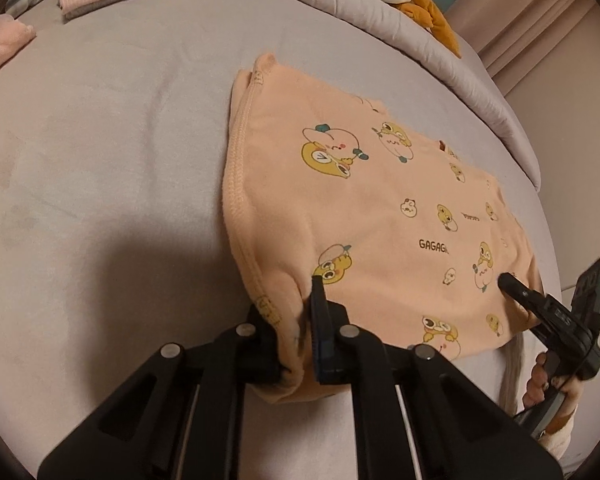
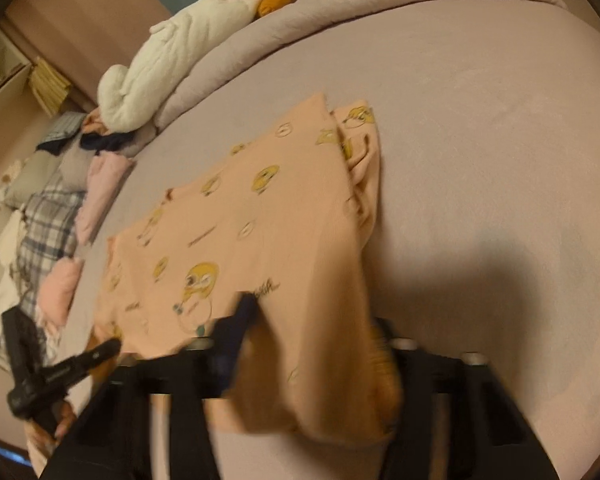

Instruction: Fold small clothes

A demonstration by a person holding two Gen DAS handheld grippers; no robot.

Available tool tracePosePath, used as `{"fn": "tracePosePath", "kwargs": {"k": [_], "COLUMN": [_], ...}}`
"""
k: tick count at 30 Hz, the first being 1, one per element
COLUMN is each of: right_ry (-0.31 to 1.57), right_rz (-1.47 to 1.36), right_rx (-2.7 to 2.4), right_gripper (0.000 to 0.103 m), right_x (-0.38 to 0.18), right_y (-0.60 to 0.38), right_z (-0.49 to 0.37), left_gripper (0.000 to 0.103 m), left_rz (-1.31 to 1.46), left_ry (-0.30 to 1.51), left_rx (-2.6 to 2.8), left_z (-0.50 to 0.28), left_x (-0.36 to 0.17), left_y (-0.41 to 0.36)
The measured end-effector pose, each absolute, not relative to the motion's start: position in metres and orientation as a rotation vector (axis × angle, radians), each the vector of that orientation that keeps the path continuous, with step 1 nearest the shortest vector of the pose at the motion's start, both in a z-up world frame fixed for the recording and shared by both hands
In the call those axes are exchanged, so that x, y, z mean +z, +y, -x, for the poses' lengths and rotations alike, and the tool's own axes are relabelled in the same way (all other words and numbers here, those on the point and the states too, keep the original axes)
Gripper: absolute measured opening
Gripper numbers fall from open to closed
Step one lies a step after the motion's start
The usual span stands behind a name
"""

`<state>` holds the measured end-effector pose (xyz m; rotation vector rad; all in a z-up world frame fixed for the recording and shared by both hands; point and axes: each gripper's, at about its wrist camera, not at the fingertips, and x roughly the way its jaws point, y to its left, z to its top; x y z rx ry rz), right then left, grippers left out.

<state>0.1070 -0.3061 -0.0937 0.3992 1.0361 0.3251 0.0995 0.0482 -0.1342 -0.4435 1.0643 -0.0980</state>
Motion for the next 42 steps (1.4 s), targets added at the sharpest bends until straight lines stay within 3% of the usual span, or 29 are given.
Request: {"fn": "tracePosePath", "kwargs": {"k": [1, 4, 14, 26, 42], "right_ry": [1.037, 1.028, 0.935, 0.939, 0.837], "right_rz": [-0.397, -0.391, -0.308, -0.273, 0.142], "right_rx": [0.325, 0.337, 0.379, 0.338, 0.484], "right_gripper": [0.025, 0.015, 0.014, 0.013, 0.013], "right_x": [-0.094, -0.092, -0.055, -0.043, 0.006], "right_y": [-0.307, -0.306, -0.306, -0.309, -0.207], "right_z": [-0.108, -0.105, -0.06, -0.034, -0.027], "left_gripper": [0.009, 0.009, 0.008, 0.01, 0.025], "left_rz": [0.442, 0.424, 0.242, 0.26, 0.316], "left_ry": [1.061, 1.051, 1.014, 1.102, 1.031], "left_rx": [-0.098, -0.101, -0.131, -0.145, -0.052], "left_z": [-0.099, -0.091, -0.04, -0.012, 0.008], "left_x": [-0.133, -0.125, -0.093, -0.115, -0.092], "left_y": [0.048, 0.047, 0.015, 0.014, 0.056]}}
